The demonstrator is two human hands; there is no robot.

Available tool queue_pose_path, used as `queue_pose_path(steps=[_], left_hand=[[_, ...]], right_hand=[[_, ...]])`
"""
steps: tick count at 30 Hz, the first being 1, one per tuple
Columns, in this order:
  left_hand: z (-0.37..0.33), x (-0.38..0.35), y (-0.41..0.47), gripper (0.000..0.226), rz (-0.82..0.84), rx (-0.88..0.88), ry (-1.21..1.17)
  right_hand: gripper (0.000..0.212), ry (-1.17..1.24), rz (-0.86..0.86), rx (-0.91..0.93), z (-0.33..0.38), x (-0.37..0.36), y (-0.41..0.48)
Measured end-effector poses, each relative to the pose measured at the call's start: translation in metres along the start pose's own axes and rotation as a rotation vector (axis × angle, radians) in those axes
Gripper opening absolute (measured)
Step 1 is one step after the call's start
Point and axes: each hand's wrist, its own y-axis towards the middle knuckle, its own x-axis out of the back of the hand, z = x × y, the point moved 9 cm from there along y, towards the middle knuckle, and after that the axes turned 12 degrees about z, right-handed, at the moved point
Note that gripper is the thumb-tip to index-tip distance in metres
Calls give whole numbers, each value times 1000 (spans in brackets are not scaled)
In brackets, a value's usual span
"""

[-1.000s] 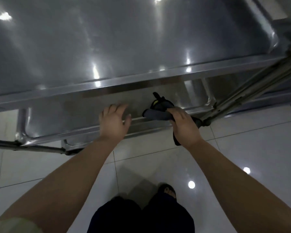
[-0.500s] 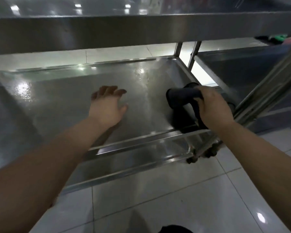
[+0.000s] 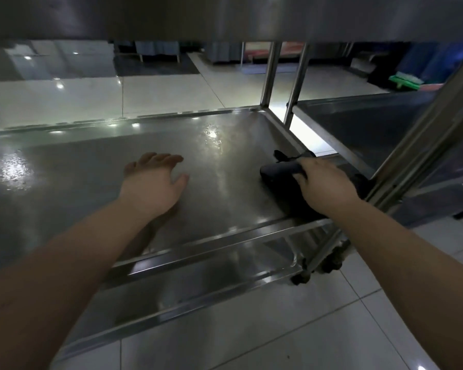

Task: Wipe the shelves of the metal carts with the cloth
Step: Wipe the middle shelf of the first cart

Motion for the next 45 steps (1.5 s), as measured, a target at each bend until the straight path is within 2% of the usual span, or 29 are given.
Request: queue_pose_path(steps=[3, 5, 6, 11, 15, 18, 21, 23, 26, 28, 31, 35, 38, 42, 45], left_hand=[[5, -13, -1, 60, 81, 23, 16], [7, -26, -8, 54, 135, 38, 42], [7, -31, -12, 54, 150, 41, 52], [4, -44, -16, 57, 181, 56, 3], [4, -49, -15, 55, 194, 40, 0], [5, -52, -15, 55, 191, 39, -6], [5, -54, -15, 56, 197, 38, 0], [4, -53, -16, 56, 201, 38, 13], [2, -53, -17, 58, 214, 40, 39], [0, -55, -17, 62, 229, 38, 54], [-1, -56, -17, 71, 234, 40, 55], [3, -54, -16, 51, 193, 46, 26], [10, -47, -18, 47, 134, 93, 17], [9, -35, -20, 48, 50, 119, 74], [7, -38, -10, 50, 122, 98, 47]], right_hand=[[57, 158, 262, -63, -12, -22, 8], [59, 124, 430, -81, -15, -40, 9], [59, 77, 456, -73, -15, -46, 8], [62, -50, 376, -99, -4, -55, 8], [51, 12, 351, -88, -5, -57, 16], [45, 87, 270, -5, -10, -46, 24], [44, -87, 142, 75, -9, -28, 27], [48, -138, 161, 62, -10, -33, 25], [49, 5, 273, 4, -10, -50, 26], [49, 53, 286, -42, -5, -52, 27], [51, 66, 284, -85, 33, -58, 25], [53, 73, 308, -1, 134, -72, 11], [54, 52, 301, 90, 181, -79, -6], [51, 34, 268, 100, 144, -71, 6], [51, 27, 248, -81, 63, -59, 26]])
